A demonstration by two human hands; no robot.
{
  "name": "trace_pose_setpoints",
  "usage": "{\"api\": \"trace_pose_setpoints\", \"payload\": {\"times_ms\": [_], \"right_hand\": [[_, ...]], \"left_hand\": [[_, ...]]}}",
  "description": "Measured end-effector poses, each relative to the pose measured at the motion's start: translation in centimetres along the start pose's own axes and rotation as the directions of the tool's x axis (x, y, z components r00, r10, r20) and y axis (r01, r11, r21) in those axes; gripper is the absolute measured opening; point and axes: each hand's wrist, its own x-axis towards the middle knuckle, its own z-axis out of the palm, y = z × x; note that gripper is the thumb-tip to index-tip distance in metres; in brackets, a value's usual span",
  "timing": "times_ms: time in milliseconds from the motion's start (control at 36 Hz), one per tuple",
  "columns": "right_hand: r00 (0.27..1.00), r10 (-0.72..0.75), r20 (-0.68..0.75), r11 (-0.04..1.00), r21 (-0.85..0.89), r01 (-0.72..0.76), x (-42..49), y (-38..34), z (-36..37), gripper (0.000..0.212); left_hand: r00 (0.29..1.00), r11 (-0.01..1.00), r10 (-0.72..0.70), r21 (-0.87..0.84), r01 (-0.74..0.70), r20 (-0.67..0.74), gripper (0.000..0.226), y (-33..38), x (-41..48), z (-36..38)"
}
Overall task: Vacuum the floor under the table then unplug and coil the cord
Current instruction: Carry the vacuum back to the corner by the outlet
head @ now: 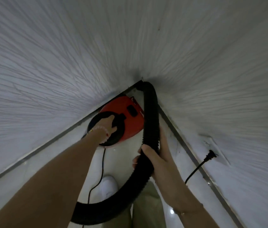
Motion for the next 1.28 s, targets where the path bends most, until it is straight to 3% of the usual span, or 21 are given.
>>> {"api": "trace_pose_setpoints", "payload": {"times_ms": [139, 278, 556, 1278], "right_hand": [[0.994, 0.042, -0.101, 0.999, 0.037, -0.038, 1.0, 2.1, 0.8, 0.071], [0.992, 0.084, -0.099, 0.991, 0.108, -0.073, 2.2, 2.8, 0.6, 0.068], [0.996, 0.085, -0.028, 0.996, 0.030, -0.084, 3.5, 2.9, 2.1, 0.066], [0.979, 0.132, -0.157, 0.983, 0.148, -0.108, 2.9, 6.9, 3.9, 0.052]], "left_hand": [[0.999, 0.999, 0.043, 0.013, -0.043, -0.015, 0.058, 0.1, 1.4, 0.6], [0.998, 0.998, 0.056, 0.019, -0.056, 0.017, 0.065, 0.6, 2.2, -0.4], [0.996, 0.995, 0.079, -0.057, -0.080, -0.032, 0.054, 0.4, 0.7, -0.7], [0.980, 0.949, 0.162, -0.255, -0.187, -0.117, 0.051, -3.3, -5.8, -0.7]]}}
